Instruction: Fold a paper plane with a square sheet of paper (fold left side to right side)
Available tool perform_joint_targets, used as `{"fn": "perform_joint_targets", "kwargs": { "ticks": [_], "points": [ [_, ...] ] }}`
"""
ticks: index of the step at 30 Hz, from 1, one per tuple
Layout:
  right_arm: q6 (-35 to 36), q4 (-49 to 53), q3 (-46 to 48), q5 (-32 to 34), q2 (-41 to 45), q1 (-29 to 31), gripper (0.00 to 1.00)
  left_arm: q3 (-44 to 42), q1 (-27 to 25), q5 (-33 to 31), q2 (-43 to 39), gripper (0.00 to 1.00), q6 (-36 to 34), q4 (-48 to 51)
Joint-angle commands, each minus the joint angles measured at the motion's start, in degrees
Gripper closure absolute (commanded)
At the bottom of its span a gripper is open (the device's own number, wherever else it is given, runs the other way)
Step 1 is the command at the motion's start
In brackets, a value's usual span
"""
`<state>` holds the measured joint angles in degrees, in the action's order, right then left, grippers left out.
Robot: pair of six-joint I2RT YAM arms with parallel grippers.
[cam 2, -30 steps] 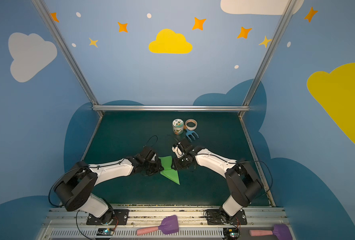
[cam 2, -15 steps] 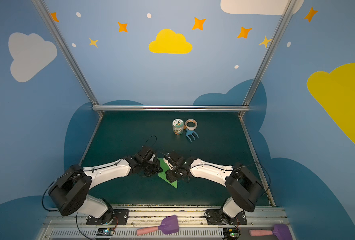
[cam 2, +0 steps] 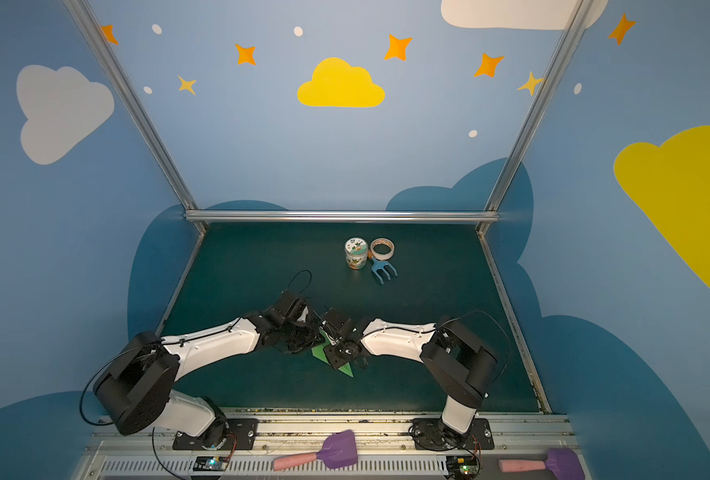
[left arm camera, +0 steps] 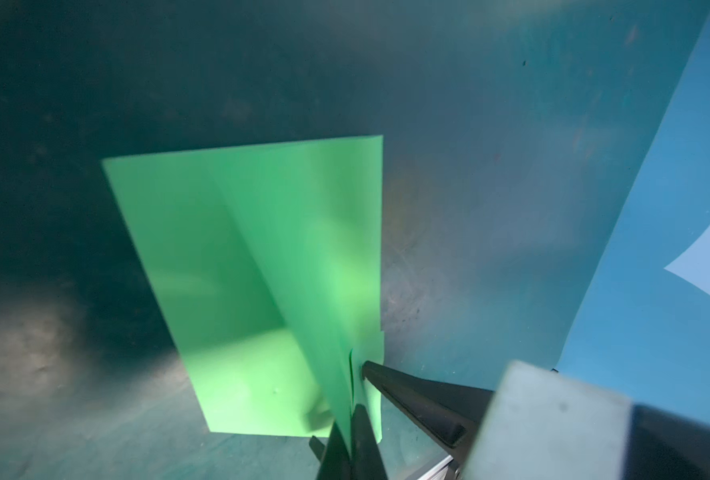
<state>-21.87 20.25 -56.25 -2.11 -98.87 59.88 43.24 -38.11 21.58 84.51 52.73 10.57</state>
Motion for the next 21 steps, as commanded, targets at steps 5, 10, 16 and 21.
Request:
{"fn": "perform_joint_targets", "kwargs": {
  "ticks": [5,10,16,21],
  "points": [
    [-1.9,1.3,-0.5,3.0,0.6,0.9,0.59,-1.4,0.6,0.0,-1.6,0.96,-0.4,0.3],
    [-2.8,3.1,-0.6,4.3,1.4,1.6,0.58,-2.0,0.6,0.1,-1.5,0.96,-0.6,0.0],
    [-4.1,5.0,-0.4,7.4,3.1,2.8,0.51,-2.9,0.8,0.0,-1.7,0.96,-0.7,-0.4],
    [-4.5,5.2,-0.4,9.5,4.3,3.4,0.52,-3.3,0.8,0.1,-2.0,0.96,-0.8,-0.4]
  ]
}}
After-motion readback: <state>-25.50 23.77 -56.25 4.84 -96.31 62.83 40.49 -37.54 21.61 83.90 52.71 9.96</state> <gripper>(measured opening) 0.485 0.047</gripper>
